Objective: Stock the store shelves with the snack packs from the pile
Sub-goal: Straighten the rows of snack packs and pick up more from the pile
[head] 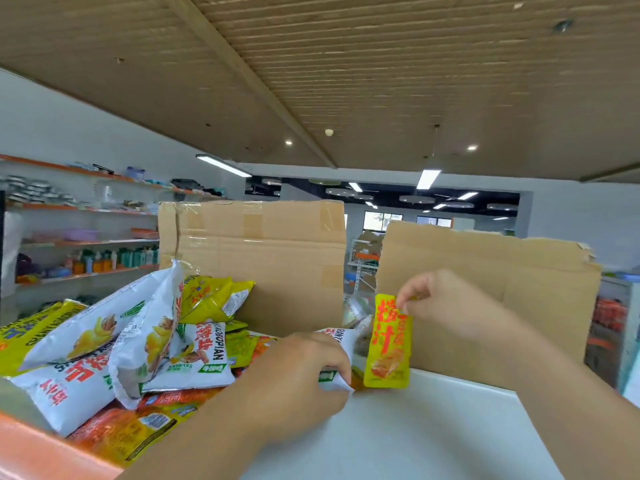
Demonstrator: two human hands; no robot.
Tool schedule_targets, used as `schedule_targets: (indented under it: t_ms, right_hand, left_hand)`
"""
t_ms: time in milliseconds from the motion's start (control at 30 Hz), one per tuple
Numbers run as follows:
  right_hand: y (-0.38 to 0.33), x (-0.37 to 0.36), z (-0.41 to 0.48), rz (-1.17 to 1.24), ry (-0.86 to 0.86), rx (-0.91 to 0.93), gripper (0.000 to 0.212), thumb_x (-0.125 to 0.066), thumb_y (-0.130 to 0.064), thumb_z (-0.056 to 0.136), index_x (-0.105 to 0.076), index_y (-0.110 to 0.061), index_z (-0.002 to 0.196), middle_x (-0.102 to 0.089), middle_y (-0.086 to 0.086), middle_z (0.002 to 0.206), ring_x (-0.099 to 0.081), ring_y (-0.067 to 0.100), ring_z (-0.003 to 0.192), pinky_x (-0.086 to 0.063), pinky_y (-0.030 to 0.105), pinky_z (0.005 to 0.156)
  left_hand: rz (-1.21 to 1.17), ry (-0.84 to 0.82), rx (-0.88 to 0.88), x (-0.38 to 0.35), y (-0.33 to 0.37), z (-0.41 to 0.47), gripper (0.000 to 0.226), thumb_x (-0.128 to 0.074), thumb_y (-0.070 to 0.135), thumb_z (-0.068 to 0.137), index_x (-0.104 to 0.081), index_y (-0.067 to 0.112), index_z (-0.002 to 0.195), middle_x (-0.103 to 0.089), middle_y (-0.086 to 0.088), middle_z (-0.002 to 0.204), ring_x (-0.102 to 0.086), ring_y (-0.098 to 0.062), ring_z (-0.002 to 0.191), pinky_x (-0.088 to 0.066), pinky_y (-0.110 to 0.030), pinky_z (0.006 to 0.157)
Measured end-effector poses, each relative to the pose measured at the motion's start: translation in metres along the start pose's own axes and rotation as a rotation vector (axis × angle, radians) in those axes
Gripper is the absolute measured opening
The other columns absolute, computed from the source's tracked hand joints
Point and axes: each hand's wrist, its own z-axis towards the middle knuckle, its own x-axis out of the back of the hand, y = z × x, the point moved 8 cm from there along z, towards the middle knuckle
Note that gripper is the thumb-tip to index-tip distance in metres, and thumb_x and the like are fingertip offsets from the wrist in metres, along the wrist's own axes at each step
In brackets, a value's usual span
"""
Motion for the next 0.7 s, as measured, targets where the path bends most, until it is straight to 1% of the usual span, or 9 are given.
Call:
schedule_targets:
  t_ms: [100, 200, 300, 400, 467, 500, 533, 633, 700]
  right_hand:
    - [0.015, -0.004, -0.004, 0.017, -0.157, -0.037, 0.028, -0.063, 0.005, 0.088, -0.067, -0.021, 0.077, -0.063, 0.007, 0.078, -0.056, 0.018, 0.071, -0.05, 0.027, 0.064]
    - [0.042, -0.013, -0.017, -0.071, -0.288, -0.107, 0.028, -0.064, 0.003, 0.086, -0.066, -0.023, 0.078, -0.062, 0.004, 0.075, -0.057, 0.016, 0.069, -0.051, 0.029, 0.064]
    - [0.068, -0.021, -0.029, -0.199, -0.31, -0.195, 0.028, -0.061, 0.002, 0.083, -0.066, -0.026, 0.076, -0.064, 0.0, 0.074, -0.055, 0.008, 0.059, -0.044, 0.025, 0.057]
    - [0.087, -0.027, -0.034, -0.282, -0.331, -0.255, 0.018, -0.062, -0.009, 0.082, -0.066, -0.026, 0.079, -0.072, 0.008, 0.083, -0.061, 0.011, 0.063, -0.051, 0.028, 0.055]
    - [0.097, -0.031, -0.038, -0.32, -0.377, -0.309, 0.004, -0.066, -0.022, 0.086, -0.066, -0.025, 0.086, -0.071, 0.008, 0.089, -0.064, 0.017, 0.073, -0.054, 0.029, 0.058]
    - [0.1, -0.033, -0.041, -0.353, -0.403, -0.334, 0.006, -0.067, -0.028, 0.087, -0.066, -0.025, 0.092, -0.067, 0.003, 0.09, -0.065, 0.02, 0.078, -0.055, 0.029, 0.059]
    - [0.101, -0.035, -0.043, -0.388, -0.42, -0.352, 0.016, -0.067, -0.034, 0.087, -0.066, -0.025, 0.1, -0.065, -0.001, 0.093, -0.066, 0.022, 0.082, -0.055, 0.029, 0.059]
    - [0.098, -0.041, -0.05, -0.377, -0.475, -0.383, 0.042, -0.067, -0.041, 0.089, -0.057, -0.033, 0.129, -0.062, -0.003, 0.108, -0.066, 0.02, 0.082, -0.056, 0.03, 0.06]
    - [0.09, -0.051, -0.055, -0.365, -0.539, -0.382, 0.049, -0.067, -0.047, 0.09, -0.053, -0.04, 0.136, -0.059, -0.003, 0.116, -0.065, 0.022, 0.083, -0.059, 0.034, 0.064]
  left_hand:
    - [-0.003, -0.115, -0.101, -0.009, 0.024, 0.006, 0.01, -0.067, 0.041, 0.085, -0.069, 0.032, 0.087, -0.064, 0.02, 0.097, -0.058, 0.001, 0.099, -0.047, -0.025, 0.088]
    - [0.053, -0.235, -0.149, -0.017, 0.047, 0.012, 0.015, -0.067, 0.045, 0.087, -0.071, 0.032, 0.092, -0.064, 0.022, 0.097, -0.054, 0.005, 0.094, -0.041, -0.014, 0.08]
    - [0.06, -0.34, -0.052, -0.02, 0.05, 0.031, 0.017, -0.068, 0.051, 0.087, -0.069, 0.038, 0.099, -0.062, 0.022, 0.093, -0.057, 0.001, 0.084, -0.051, -0.024, 0.074]
    - [0.046, -0.408, 0.12, -0.02, 0.032, 0.061, 0.024, -0.068, 0.054, 0.088, -0.066, 0.042, 0.108, -0.059, 0.021, 0.09, -0.06, 0.004, 0.073, -0.046, -0.018, 0.063]
    - [0.097, -0.436, 0.159, -0.023, 0.02, 0.076, 0.028, -0.066, 0.055, 0.089, -0.065, 0.042, 0.114, -0.059, 0.021, 0.103, -0.058, 0.005, 0.083, -0.046, -0.018, 0.073]
    - [0.11, -0.438, 0.162, -0.027, 0.015, 0.081, 0.03, -0.066, 0.055, 0.089, -0.065, 0.041, 0.115, -0.059, 0.019, 0.11, -0.058, 0.002, 0.09, -0.048, -0.02, 0.08]
    - [0.095, -0.438, 0.172, -0.032, 0.01, 0.083, 0.029, -0.066, 0.055, 0.089, -0.065, 0.04, 0.114, -0.06, 0.016, 0.113, -0.06, 0.0, 0.092, -0.049, -0.021, 0.081]
    - [-0.016, -0.458, 0.206, -0.05, -0.001, 0.08, 0.022, -0.064, 0.051, 0.092, -0.065, 0.04, 0.111, -0.062, 0.013, 0.101, -0.065, 0.003, 0.065, -0.044, -0.016, 0.061]
    - [-0.059, -0.447, 0.207, -0.052, -0.005, 0.077, 0.02, -0.064, 0.051, 0.092, -0.064, 0.044, 0.111, -0.059, 0.017, 0.104, -0.066, 0.003, 0.06, -0.043, -0.019, 0.061]
